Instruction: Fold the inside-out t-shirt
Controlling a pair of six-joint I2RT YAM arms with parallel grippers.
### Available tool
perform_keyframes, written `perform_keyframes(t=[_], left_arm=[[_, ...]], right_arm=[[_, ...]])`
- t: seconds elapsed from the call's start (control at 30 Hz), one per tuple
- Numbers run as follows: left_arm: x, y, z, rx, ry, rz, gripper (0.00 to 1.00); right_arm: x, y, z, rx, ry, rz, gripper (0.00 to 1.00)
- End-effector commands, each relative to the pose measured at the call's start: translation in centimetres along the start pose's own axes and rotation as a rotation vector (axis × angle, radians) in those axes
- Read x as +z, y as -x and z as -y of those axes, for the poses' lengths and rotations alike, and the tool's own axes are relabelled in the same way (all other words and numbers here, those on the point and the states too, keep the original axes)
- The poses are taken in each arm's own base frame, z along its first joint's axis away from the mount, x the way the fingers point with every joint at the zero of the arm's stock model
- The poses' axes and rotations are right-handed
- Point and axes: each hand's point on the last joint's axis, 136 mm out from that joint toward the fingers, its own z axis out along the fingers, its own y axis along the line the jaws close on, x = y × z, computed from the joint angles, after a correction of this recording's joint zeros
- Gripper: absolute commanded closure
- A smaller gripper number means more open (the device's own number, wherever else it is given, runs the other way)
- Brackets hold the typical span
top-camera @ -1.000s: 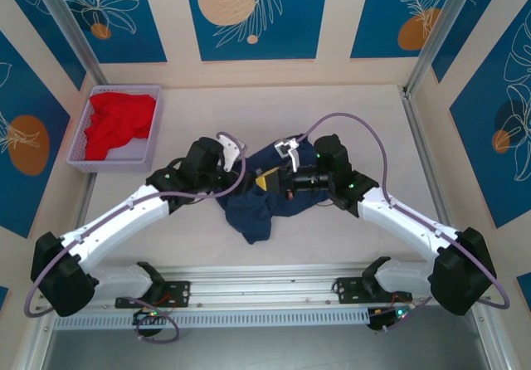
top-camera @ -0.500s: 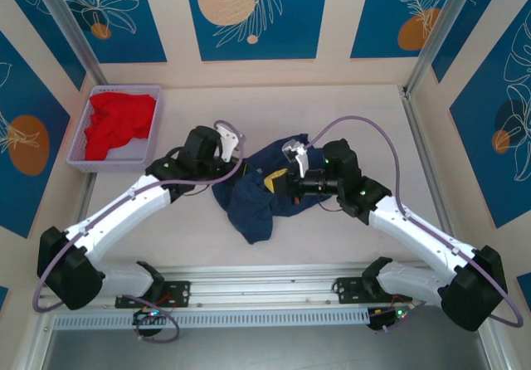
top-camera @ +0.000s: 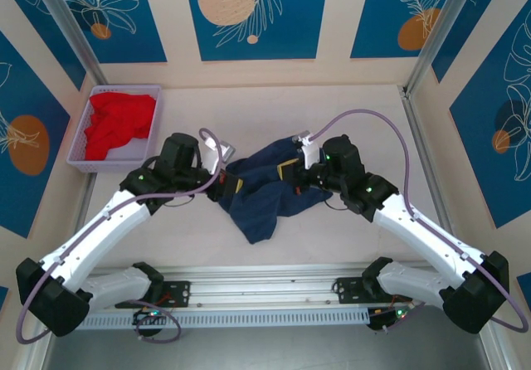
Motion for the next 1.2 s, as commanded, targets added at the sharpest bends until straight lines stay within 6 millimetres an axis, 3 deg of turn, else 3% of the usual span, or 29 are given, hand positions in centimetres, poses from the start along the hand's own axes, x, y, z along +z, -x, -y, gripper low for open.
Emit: perform_keyframes(t=[0.0, 0.2, 0.53, 0.67, 0.87, 1.03, 1.17], left_arm=[[0.4, -1.3, -0.3, -0.025, -0.021, -0.049, 0.93], [1.6, -1.8, -2.3, -0.032, 0.060, -0.068, 0.79], [1.5, -2.9, -2.6, 0.059, 0.157, -0.015, 0.44], [2.3, -3.9, -1.6, 0.138, 0.190, -0.021, 0.39], [5.4, -5.2, -1.1, 0.208, 0.309, -0.036, 0.37], [7.7, -5.8, -1.8, 0.241, 0.406, -0.063, 0.37], [7.9, -5.7, -2.5, 0.204, 0.428, -0.034, 0.38]], right_arm=[[0.3, -0.1, 0.4, 0.025, -0.022, -0.025, 1.00], [1.4, -0.7, 0.5, 0.108, -0.007, -0.060, 1.00], [3.6, 0.4, 0.3, 0.216, -0.019, -0.066, 1.00], [3.9, 1.1, 0.5, 0.245, -0.041, -0.066, 1.00], [4.5, 2.0, 0.8, 0.296, -0.065, -0.064, 1.00], [4.8, 2.6, 1.4, 0.333, -0.068, -0.064, 1.00], [4.6, 2.5, 1.9, 0.336, -0.078, -0.073, 1.00]])
